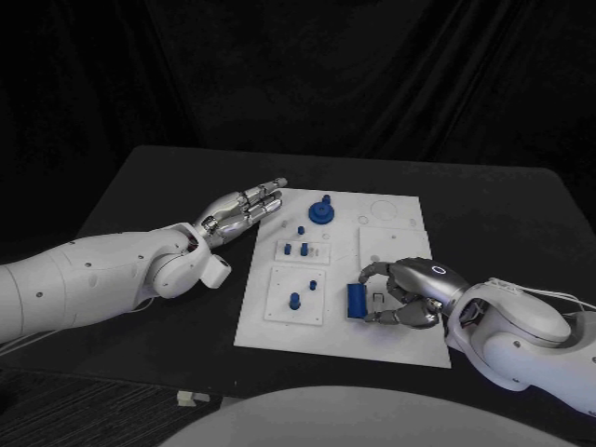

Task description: Assemble the parts on the task board

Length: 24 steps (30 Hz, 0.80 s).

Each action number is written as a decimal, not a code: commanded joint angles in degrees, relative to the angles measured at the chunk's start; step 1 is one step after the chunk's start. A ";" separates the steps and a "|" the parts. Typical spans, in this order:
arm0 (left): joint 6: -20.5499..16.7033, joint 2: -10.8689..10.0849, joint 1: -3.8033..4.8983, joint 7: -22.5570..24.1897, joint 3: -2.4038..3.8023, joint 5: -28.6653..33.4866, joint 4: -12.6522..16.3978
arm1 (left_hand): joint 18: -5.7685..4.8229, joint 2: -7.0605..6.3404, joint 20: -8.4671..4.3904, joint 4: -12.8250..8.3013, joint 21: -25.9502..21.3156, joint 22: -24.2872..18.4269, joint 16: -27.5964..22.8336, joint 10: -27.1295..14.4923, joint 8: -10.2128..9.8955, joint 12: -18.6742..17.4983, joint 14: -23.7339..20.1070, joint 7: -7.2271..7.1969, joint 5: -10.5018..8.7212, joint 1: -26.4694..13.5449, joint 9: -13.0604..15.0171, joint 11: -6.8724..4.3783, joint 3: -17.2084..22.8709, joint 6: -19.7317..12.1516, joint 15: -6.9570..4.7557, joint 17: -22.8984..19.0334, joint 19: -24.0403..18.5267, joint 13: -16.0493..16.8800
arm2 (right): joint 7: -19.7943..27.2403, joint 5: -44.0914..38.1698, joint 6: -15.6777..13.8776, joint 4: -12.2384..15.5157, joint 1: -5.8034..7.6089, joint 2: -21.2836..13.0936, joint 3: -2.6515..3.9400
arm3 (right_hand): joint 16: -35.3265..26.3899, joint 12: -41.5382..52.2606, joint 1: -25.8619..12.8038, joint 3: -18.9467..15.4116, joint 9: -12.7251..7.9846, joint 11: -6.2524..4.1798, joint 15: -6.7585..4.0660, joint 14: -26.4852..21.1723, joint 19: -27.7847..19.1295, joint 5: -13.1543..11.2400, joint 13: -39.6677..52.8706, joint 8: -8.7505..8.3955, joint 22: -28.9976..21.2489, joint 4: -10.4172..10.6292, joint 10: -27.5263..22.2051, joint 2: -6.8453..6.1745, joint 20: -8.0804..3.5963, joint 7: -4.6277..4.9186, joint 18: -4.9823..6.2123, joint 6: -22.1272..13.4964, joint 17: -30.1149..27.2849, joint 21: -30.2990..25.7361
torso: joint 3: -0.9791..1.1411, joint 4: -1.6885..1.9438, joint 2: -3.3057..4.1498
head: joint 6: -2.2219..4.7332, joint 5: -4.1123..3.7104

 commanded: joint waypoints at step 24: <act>1.03 0.09 -0.17 -0.10 0.04 0.30 0.05 | 0.47 0.27 0.33 -0.11 -0.19 -0.07 -0.21 -0.10 0.41 -0.19 -0.02 0.71 0.34 0.57 0.18 0.91 0.26 0.99 0.55 -0.07 0.04 -0.05 | -2.09 -6.66 -4.36 0.18 -0.77 0.71 0.02 | -1.20 0.15 -0.21 -0.20 2.28 1.16 0.98 4.61 2.27 1.95 15.08 10.21 12.73 0.46 6.15 -1.87 0.90 0.80 1.33 -10.45 9.74 -2.70 | 0.00 0.02 -0.11 | -0.01 -0.06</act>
